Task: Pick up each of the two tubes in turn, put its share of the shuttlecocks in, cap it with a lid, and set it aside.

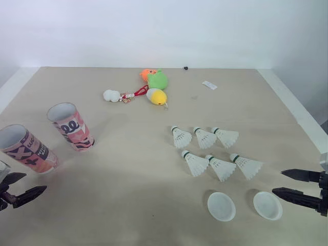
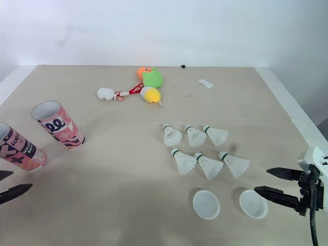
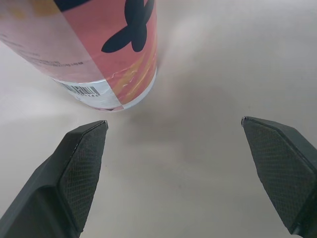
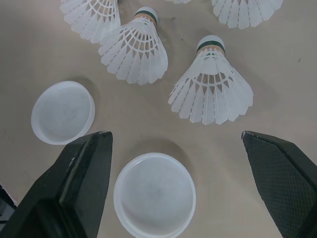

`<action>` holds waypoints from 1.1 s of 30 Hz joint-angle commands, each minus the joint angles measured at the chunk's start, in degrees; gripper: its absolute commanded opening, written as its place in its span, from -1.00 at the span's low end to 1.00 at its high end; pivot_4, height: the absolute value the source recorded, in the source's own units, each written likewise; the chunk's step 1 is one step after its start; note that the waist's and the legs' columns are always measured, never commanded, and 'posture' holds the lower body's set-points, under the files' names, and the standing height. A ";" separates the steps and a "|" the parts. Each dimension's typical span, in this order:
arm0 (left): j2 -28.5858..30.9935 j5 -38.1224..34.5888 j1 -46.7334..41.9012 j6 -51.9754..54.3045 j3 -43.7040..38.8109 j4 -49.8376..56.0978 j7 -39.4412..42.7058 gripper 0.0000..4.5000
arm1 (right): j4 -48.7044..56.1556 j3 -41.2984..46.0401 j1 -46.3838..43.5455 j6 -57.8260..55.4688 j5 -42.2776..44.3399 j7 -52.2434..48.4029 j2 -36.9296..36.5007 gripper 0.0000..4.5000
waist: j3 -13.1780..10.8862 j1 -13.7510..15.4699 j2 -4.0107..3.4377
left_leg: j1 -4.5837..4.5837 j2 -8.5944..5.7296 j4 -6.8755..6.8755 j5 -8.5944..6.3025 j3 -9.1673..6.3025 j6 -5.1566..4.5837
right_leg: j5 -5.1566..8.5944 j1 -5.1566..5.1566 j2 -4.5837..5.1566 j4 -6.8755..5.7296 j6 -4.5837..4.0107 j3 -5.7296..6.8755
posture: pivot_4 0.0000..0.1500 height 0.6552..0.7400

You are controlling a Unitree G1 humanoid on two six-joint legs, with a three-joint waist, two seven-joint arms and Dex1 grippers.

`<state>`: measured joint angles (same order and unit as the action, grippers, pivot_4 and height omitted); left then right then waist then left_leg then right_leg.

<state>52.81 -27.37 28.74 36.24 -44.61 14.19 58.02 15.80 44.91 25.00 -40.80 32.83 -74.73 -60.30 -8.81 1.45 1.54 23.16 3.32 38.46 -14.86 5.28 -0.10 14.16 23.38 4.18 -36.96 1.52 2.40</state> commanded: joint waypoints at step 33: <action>-19.32 0.99 2.43 -20.38 -6.22 -2.17 -5.65 1.00 | 14.14 -16.51 -33.78 -7.68 27.45 7.13 -2.20 0.99 | 0.07 -0.81 0.55 | -0.27 0.39 0.00 -0.05 0.02 0.15 | -0.13 0.04 -0.37 -0.04 -0.40 -0.16 | 1.00 1.00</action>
<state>33.12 -25.72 30.80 18.31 -47.65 11.55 53.37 28.48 29.11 -6.50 -47.90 57.31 -70.04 -62.67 -8.74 0.64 2.09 22.94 3.65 38.47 -14.91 5.23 0.05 14.03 23.50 3.83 -36.99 1.12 2.23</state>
